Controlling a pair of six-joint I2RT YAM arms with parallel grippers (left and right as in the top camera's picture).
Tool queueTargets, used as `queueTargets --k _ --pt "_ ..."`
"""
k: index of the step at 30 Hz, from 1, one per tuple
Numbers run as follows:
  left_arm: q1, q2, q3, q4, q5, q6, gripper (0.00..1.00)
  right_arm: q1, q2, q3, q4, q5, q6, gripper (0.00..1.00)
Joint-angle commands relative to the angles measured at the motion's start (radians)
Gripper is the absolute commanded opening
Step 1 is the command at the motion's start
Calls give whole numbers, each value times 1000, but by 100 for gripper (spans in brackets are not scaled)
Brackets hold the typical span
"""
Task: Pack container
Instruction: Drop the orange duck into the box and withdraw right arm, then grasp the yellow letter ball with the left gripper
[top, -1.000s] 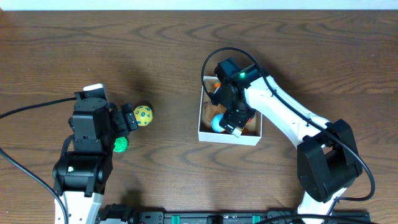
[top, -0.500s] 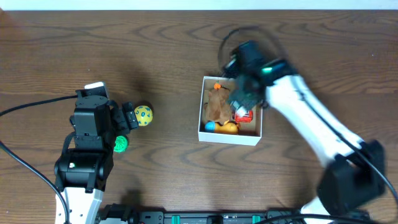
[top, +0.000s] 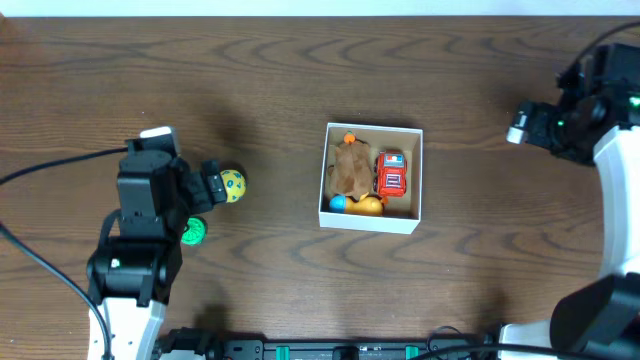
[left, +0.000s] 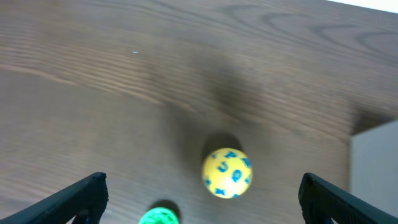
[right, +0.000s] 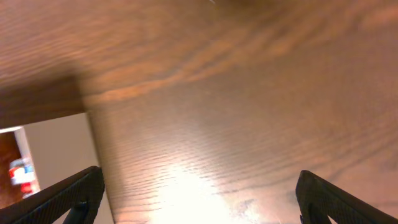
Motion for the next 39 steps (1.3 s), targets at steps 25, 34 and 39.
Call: queueTargets --k 25,34,39 --pt "5 887 333 -234 177 9 78 -48 122 -10 -8 -47 53 99" --pt "5 881 334 -230 174 9 29 -48 122 -10 -11 -48 53 99" --pt "-10 821 410 -309 174 9 24 -48 122 -10 -11 -47 53 99"
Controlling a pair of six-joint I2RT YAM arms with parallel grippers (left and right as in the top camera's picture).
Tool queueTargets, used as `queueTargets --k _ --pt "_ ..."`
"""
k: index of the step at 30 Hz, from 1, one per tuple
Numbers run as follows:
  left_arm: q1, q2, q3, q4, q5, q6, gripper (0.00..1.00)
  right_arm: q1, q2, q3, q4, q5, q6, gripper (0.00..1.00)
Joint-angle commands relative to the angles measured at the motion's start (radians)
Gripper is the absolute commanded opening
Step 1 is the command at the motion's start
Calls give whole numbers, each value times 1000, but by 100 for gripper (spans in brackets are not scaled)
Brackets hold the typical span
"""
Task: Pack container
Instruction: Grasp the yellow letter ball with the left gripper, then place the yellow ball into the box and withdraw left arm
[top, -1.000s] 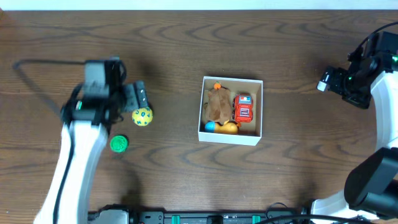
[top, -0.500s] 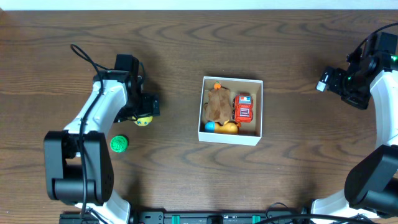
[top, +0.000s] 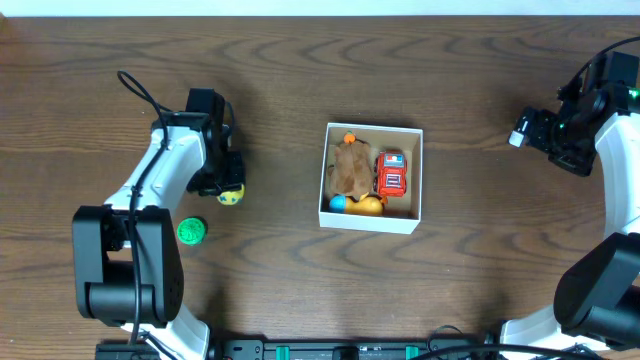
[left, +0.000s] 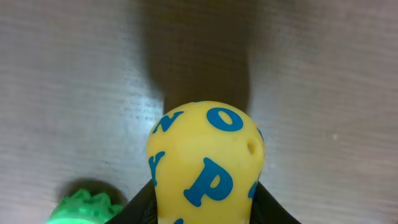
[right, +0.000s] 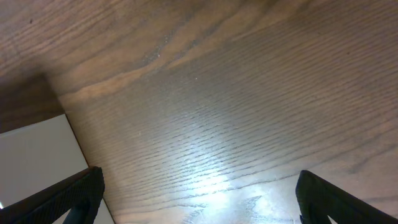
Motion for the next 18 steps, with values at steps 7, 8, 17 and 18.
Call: queueTargets --k 7,8,17,18 --pt "-149 -232 288 -118 -1 40 21 -2 8 -5 -2 -11 10 99" --pt "-180 -253 304 -109 -1 51 20 -2 8 -5 -2 -11 10 99" --pt "-528 -244 315 14 0 66 15 -2 8 -5 -2 -11 10 99" --pt "-561 -223 315 31 0 66 14 -2 8 -5 -2 -11 10 99"
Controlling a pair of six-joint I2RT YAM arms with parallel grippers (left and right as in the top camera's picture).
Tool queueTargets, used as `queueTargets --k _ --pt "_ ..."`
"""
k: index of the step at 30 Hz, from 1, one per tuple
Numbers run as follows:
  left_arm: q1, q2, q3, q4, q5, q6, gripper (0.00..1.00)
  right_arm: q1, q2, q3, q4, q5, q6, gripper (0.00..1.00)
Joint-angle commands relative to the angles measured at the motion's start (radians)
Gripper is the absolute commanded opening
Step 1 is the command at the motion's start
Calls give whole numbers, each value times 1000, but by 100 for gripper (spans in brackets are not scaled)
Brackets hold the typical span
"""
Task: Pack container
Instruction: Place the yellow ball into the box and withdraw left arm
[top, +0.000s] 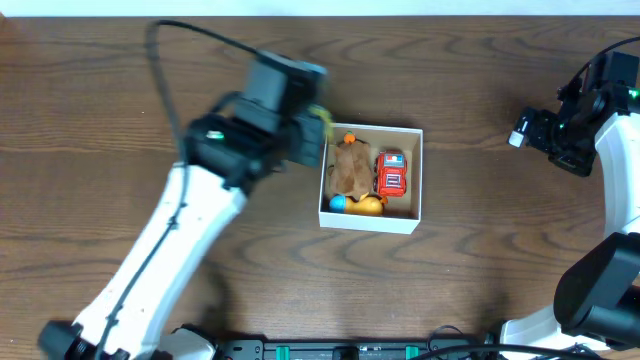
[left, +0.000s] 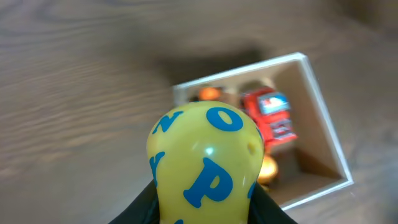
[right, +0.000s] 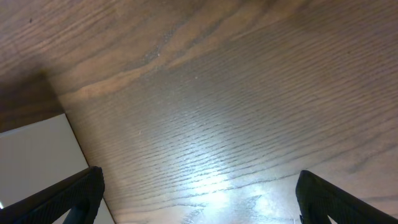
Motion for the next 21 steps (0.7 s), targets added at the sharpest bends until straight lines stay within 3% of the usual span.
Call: queueTargets --k 1,6,12,13,16,18,21 --pt "-111 91 -9 39 1 16 15 -2 8 -5 -1 -11 10 99" --pt "-219 226 -9 117 1 16 14 -2 8 -5 -1 -11 10 99" --pt "-272 333 -9 109 2 16 15 -2 8 -5 0 -10 10 99" --pt "-278 342 -9 105 2 16 21 -2 8 -5 2 -10 10 99" --pt "-286 350 -9 105 2 16 69 -2 8 -5 2 -10 10 99" --pt "-284 348 -8 106 0 16 89 -2 8 -5 2 -10 9 99" --pt "-265 327 -7 101 0 16 98 -2 8 -5 2 -10 2 99"
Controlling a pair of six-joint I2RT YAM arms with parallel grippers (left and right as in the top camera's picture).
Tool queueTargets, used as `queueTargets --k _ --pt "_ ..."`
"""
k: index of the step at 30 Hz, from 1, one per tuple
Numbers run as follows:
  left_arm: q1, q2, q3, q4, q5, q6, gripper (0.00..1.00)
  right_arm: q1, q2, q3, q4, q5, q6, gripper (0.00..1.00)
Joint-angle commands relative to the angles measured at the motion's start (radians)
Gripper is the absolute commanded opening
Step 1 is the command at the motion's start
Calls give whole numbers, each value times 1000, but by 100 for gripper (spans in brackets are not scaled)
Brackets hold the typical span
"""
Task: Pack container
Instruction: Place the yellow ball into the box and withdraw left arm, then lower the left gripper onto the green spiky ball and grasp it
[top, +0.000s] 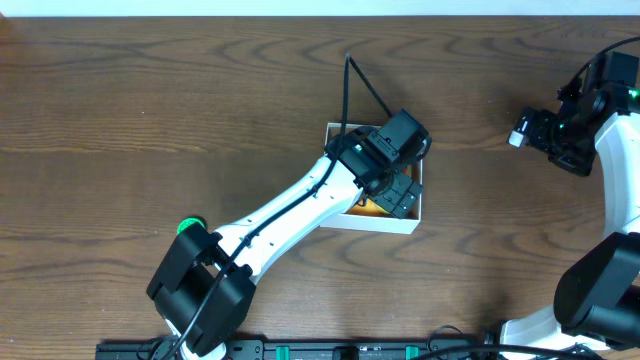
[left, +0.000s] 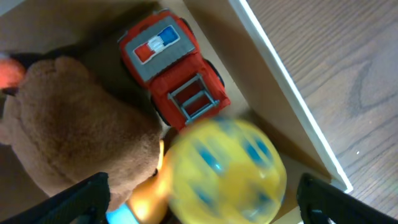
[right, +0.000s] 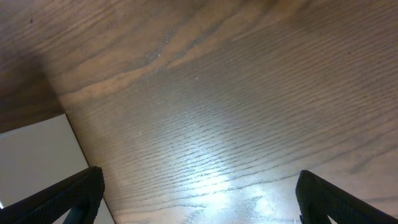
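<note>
The white box (top: 372, 226) sits mid-table, and my left gripper (top: 395, 185) hovers over its right side. In the left wrist view the left gripper (left: 202, 200) is open, fingers wide apart. Between them a yellow ball with blue letters (left: 227, 171) shows blurred, free of both fingers, in the box's corner by the white wall (left: 280, 93). A red fire truck (left: 174, 74) and a brown plush (left: 74, 124) lie beside it. My right gripper (top: 530, 128) stands open at the far right, over bare wood (right: 199, 124).
A green ball (top: 188, 225) lies on the table at lower left, partly behind the left arm. An orange and blue toy (left: 146, 196) lies under the plush's edge. A corner of the box (right: 37, 162) shows in the right wrist view.
My left gripper, then shut on the yellow ball at the box's left edge, is now open over the box's right side. The ball is loose inside. The right arm is unchanged.
My left gripper stood open near the yellow ball beside the green ball at the table's left. Then it was shut on the yellow ball there. Later it held the ball at the box's edge, and now the ball is released in the box.
</note>
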Motion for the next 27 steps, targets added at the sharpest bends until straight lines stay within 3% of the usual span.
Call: queueTargets --k 1,5,9,15,17,22,27 --pt "27 -42 4 -13 -9 7 98 -2 7 -5 0 -8 3 99" --pt "101 -135 6 -70 -67 1 98 -2 7 -5 0 -8 2 99" --pt "245 -260 6 -159 -114 -81 98 -2 7 -5 2 -8 2 99" --pt "632 -416 5 -289 -116 -263 98 -2 7 -5 5 -8 3 99" --pt "769 -427 -1 -323 -107 -329 98 -2 7 -5 6 -9 2 99" --pt "998 -397 -90 -335 11 -338 98 -2 7 -5 8 -9 2 99" --pt "1060 -357 -244 -313 13 -339 98 -2 7 -5 8 -9 3 99"
